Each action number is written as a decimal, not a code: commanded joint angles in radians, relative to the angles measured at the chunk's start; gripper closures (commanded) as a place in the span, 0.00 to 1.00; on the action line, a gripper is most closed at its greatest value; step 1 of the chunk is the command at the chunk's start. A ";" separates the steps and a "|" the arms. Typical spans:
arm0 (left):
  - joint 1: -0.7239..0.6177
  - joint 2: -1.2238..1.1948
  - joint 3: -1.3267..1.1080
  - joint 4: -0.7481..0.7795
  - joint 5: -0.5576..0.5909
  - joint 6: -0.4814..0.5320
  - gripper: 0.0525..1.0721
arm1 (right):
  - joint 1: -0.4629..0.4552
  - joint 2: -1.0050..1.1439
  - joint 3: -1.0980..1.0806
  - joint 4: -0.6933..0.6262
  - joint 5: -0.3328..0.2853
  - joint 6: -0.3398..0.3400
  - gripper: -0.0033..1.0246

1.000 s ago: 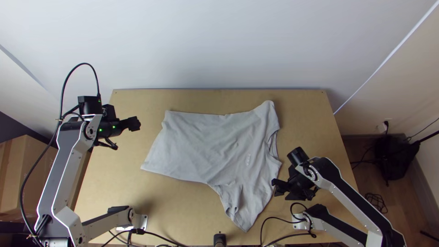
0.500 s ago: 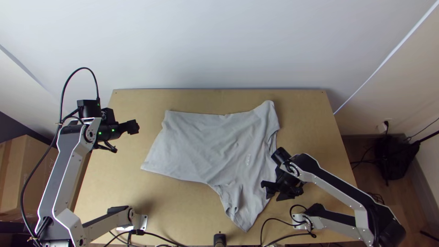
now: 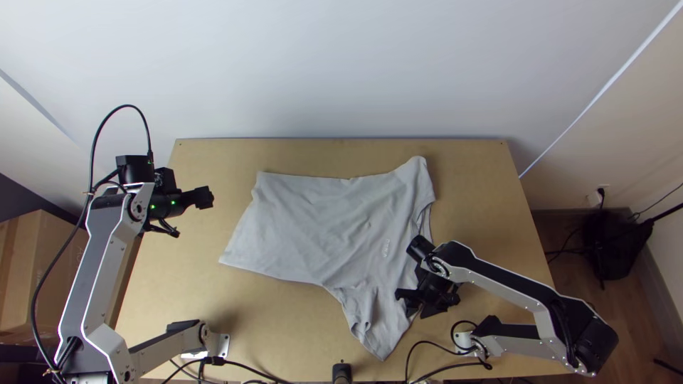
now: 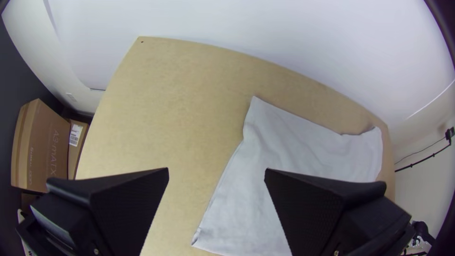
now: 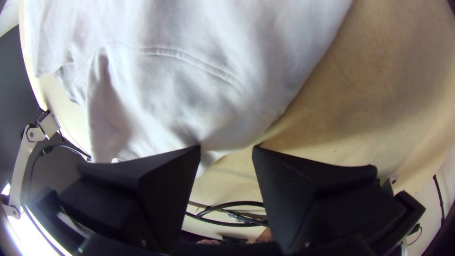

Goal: Fold the t-shirt

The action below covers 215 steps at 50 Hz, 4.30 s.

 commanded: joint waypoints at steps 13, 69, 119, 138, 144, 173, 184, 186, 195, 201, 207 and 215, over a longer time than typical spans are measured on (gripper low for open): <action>0.011 0.029 -0.089 -0.074 0.002 0.201 0.05 | 0.056 0.020 -0.041 0.046 0.012 -0.046 0.97; -0.044 0.294 -0.264 -0.159 -0.090 0.446 0.05 | 0.009 -0.065 -0.041 0.070 0.038 -0.051 0.97; -0.097 0.176 -0.354 0.015 0.008 0.457 0.97 | -0.338 -0.338 0.044 0.092 0.136 -0.125 0.97; -0.151 -0.054 -0.198 0.087 0.015 0.130 0.97 | -0.477 -0.371 0.192 0.186 0.135 -0.141 0.97; -0.153 -0.125 -0.146 0.163 0.002 0.022 0.97 | -0.464 -0.333 0.307 0.255 0.139 -0.146 0.97; -0.147 0.133 0.563 0.157 -0.167 -0.103 0.97 | -0.582 0.158 1.216 0.230 0.254 -0.333 0.97; -0.142 0.233 0.844 0.165 -0.225 -0.100 0.97 | -0.586 0.254 1.544 0.228 0.293 -0.355 0.97; -0.142 0.234 0.881 0.167 -0.236 -0.100 0.97 | -0.586 0.244 1.576 0.227 0.291 -0.355 0.97; -0.147 0.167 0.979 0.173 -0.275 -0.094 0.97 | -0.571 0.084 1.604 0.267 0.291 -0.353 0.97; -0.148 0.081 0.990 0.183 -0.275 -0.075 0.97 | -0.543 -0.049 1.587 0.288 0.291 -0.352 0.97; -0.150 -0.033 0.988 0.199 -0.273 -0.075 0.97 | -0.529 -0.169 1.584 0.288 0.290 -0.338 0.97; -0.143 -0.214 0.990 0.277 -0.279 -0.077 0.97 | -0.516 -0.341 1.585 0.288 0.290 -0.278 0.97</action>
